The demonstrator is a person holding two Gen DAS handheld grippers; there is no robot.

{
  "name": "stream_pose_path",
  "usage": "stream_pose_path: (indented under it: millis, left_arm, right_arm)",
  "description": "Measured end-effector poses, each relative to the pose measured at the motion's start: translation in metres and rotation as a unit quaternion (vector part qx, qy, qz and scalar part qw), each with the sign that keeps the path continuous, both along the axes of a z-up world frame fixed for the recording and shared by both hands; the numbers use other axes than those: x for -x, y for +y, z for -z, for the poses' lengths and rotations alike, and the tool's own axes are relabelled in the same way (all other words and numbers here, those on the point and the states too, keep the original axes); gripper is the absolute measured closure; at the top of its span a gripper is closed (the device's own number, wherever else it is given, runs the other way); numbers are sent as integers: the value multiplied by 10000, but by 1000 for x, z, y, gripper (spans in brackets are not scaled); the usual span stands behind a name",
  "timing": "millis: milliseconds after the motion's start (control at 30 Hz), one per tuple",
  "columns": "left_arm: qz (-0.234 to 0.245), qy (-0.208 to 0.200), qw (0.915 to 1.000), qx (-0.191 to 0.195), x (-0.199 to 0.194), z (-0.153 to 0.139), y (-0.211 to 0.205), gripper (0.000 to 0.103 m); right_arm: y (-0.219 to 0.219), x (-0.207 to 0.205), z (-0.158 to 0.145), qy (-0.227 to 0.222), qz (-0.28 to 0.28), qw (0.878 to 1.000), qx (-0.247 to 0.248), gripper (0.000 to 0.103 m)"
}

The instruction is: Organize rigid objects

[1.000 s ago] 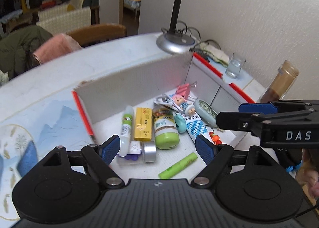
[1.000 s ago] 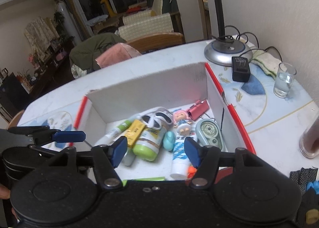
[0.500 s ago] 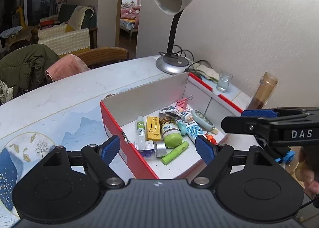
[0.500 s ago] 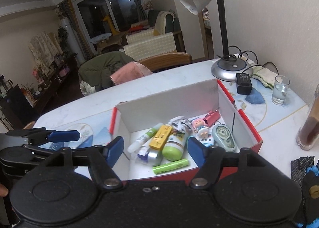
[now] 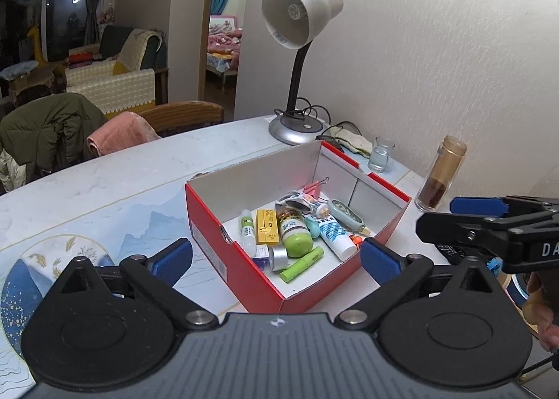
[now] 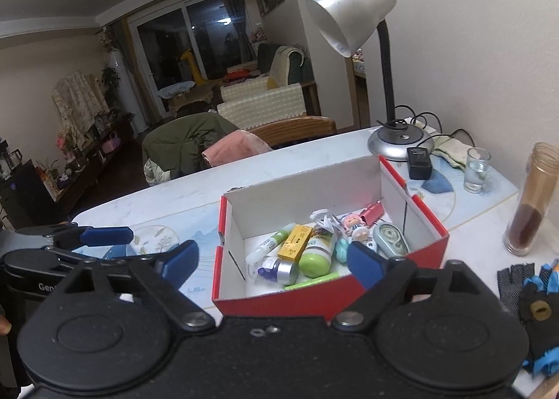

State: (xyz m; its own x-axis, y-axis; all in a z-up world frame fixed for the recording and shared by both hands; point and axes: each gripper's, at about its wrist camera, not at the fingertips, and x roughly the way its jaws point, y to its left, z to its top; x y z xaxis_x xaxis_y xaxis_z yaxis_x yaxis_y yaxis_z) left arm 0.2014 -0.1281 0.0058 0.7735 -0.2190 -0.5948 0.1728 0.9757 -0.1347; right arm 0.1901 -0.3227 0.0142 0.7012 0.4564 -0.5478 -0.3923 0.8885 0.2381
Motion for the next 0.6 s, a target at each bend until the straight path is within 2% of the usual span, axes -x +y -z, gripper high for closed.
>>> stream_pose_path:
  millis: [100,300,600]
  left_arm:
    - [-12,-59,10000,-27,6,-1,1,0]
    - [121,-101,9999,43,17,-2,1,0]
    - [261,-152,9994,166,26,-1,-2,0]
  right_arm:
    - [-1,11,-2,-96,107,9999,56,0]
    - [-2,28,-2,-198,206,9996,91,0]
    - [-5,40,2,-118,245,9996,3,0]
